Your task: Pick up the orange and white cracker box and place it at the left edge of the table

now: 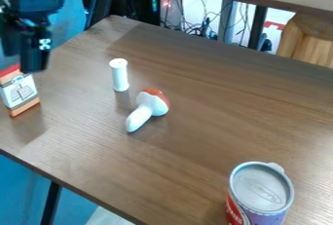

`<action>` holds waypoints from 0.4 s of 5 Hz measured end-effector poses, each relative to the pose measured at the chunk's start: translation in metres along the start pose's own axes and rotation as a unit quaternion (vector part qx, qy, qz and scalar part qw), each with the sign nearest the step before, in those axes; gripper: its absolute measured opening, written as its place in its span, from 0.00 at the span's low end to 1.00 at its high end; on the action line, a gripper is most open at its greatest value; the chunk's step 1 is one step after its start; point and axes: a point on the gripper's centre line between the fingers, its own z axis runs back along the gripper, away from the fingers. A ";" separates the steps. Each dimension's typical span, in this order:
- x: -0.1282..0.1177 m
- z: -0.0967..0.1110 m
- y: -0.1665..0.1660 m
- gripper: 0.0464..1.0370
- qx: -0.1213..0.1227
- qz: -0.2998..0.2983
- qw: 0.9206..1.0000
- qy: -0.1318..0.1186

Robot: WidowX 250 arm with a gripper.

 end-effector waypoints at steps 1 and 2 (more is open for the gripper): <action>-0.006 0.005 -0.054 0.96 0.016 -0.072 0.997 -0.005; -0.019 0.014 -0.110 0.96 0.058 -0.139 0.988 -0.022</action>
